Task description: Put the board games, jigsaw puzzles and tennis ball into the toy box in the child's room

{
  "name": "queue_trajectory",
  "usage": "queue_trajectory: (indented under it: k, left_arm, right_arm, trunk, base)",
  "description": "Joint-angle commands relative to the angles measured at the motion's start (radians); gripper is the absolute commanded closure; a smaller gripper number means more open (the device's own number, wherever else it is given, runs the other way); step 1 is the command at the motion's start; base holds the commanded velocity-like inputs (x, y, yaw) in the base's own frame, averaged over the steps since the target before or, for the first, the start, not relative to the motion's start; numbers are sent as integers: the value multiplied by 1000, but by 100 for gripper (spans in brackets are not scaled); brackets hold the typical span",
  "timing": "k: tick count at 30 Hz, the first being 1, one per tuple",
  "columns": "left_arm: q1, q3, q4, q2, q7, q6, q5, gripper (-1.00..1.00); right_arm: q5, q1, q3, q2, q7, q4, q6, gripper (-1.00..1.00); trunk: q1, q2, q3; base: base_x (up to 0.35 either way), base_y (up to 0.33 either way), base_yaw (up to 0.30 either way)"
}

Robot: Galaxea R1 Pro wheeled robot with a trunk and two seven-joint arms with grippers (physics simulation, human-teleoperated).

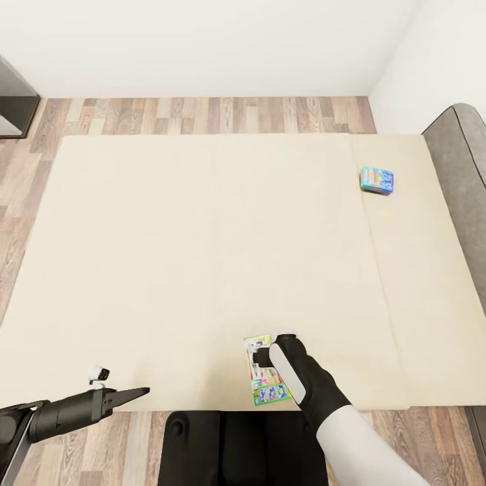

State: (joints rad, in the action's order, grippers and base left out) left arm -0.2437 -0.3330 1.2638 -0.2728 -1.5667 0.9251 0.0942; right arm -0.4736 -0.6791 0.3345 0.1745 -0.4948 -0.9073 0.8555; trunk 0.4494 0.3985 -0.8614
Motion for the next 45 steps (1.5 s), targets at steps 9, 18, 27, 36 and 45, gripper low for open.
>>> queue_trajectory:
  k: [9,18,27,36,45]
  left_arm:
    - [0,0,0,0,-4,11,-1,-100]
    - [0,0,0,0,-4,11,-1,-100]
    - [0,0,0,0,-4,11,-1,-100]
    - [0,0,0,0,-4,11,-1,-100]
    - [0,0,0,0,-4,11,-1,-100]
  right_arm:
    - [-10,0,1,0,-10,-1,2,-100]
    - [-10,0,1,0,-10,-1,3,-100]
    - [-10,0,1,0,-10,-1,3,-100]
    - [-10,0,1,0,-10,-1,3,-100]
    - [-10,0,1,0,-10,-1,3,-100]
  trunk:
    - [1,2,-1]
    - [1,2,-1]
    - [1,2,-1]
    - [1,2,-1]
    - [1,2,-1]
  base:
    - [0,90,0]
    - [0,44,0]
    - [0,67,0]
    - [0,8,0]
    - [0,71,0]
